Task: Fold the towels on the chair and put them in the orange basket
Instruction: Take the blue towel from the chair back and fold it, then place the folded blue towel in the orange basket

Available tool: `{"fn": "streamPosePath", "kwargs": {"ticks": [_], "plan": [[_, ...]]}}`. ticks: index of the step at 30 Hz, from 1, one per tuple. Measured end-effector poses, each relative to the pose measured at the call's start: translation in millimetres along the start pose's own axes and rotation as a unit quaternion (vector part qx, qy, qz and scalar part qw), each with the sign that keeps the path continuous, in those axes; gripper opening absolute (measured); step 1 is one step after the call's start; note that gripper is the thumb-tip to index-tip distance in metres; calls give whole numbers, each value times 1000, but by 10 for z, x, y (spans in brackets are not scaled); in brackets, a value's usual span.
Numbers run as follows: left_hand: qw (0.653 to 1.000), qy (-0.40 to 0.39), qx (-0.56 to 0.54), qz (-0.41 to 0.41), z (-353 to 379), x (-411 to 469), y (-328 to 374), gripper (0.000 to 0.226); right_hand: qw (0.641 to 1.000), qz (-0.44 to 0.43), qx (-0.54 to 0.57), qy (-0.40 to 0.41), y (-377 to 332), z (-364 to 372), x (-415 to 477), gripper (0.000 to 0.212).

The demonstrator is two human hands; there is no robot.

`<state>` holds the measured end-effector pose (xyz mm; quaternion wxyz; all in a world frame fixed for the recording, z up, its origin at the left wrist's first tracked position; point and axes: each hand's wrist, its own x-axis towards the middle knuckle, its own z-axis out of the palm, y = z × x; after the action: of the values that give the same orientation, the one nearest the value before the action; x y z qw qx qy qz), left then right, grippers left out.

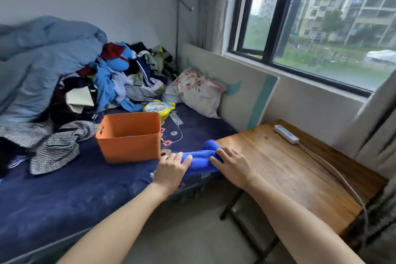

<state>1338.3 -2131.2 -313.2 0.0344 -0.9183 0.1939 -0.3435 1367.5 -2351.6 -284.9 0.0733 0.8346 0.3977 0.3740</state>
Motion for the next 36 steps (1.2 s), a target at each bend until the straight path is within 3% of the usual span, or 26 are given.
{"fn": "streamPosePath", "kwargs": {"ticks": [6,9,12,14,17,28,36], "plan": [[995,-8,73,-60,-163,-527,-1365,30,997,-44,53,47,-849,431,1220,27],[992,-13,84,-88,-201,-764,-1804,33,993,-62,93,40,-1186,622,1601,25],[991,-42,80,-99,-153,-998,-2026,32,987,-105,120,18,-1391,797,1785,38],[987,-85,71,-116,-102,-1094,-2174,46,984,-117,134,10,-1487,892,1939,41],[976,-131,57,-162,-2,-1172,-2351,69,985,-119,128,12,-1588,1069,2134,26],[960,-218,60,-168,637,-995,-3016,79,968,-109,225,2,-1618,2188,2560,23],[948,-230,53,-216,1182,-541,-3465,83,951,-92,293,-45,-1329,3042,3058,31]]}}
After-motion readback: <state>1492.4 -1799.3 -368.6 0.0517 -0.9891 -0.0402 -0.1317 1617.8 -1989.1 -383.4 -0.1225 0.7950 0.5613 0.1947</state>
